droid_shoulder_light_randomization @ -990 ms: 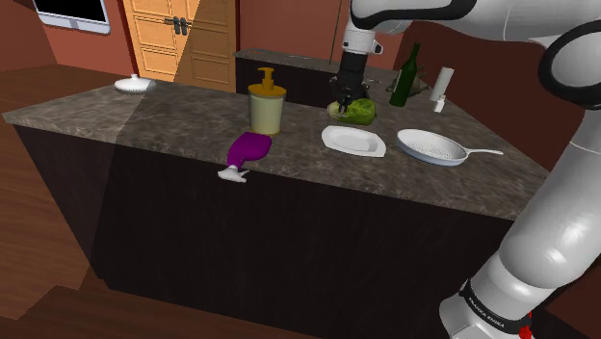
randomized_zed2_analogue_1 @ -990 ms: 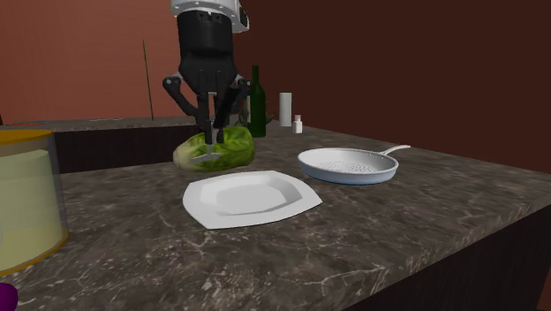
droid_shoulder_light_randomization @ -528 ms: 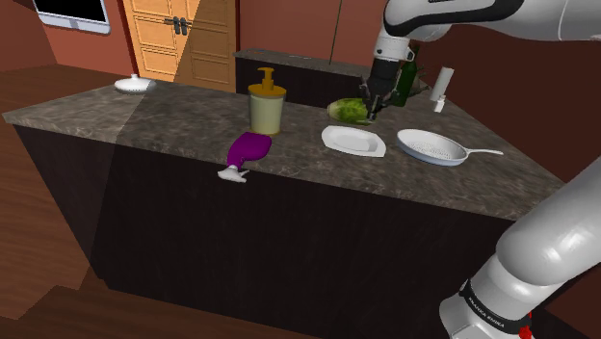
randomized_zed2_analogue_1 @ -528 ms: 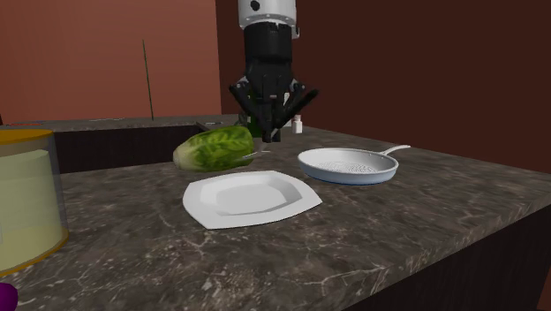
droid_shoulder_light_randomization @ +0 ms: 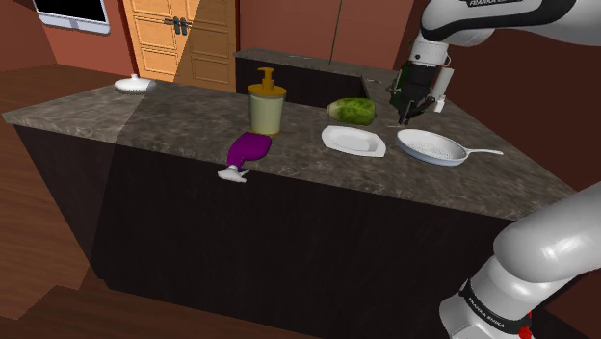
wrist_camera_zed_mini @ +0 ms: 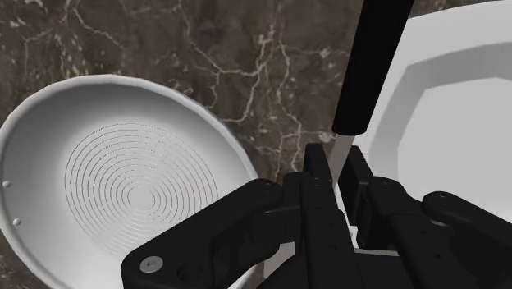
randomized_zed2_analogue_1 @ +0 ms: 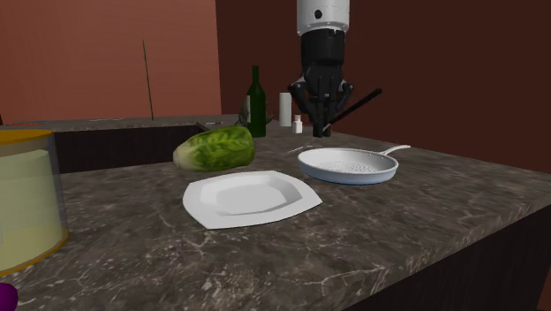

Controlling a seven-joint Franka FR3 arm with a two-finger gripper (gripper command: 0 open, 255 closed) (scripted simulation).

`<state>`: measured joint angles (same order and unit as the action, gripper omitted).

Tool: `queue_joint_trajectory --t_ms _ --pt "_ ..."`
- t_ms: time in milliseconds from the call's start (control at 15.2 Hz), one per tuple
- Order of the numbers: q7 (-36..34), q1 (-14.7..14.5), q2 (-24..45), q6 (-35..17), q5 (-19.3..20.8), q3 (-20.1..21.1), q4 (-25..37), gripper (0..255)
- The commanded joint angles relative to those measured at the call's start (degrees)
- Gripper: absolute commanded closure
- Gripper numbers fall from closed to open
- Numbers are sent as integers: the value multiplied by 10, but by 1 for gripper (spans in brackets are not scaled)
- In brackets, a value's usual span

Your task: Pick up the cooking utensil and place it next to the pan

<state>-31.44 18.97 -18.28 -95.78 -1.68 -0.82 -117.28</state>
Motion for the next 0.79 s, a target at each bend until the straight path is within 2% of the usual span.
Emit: queue_joint_trajectory --t_ms 0,726 --pt "22 9 -30 3 6 -14 -28 255" --pt "151 67 -140 29 69 -110 -110 255"
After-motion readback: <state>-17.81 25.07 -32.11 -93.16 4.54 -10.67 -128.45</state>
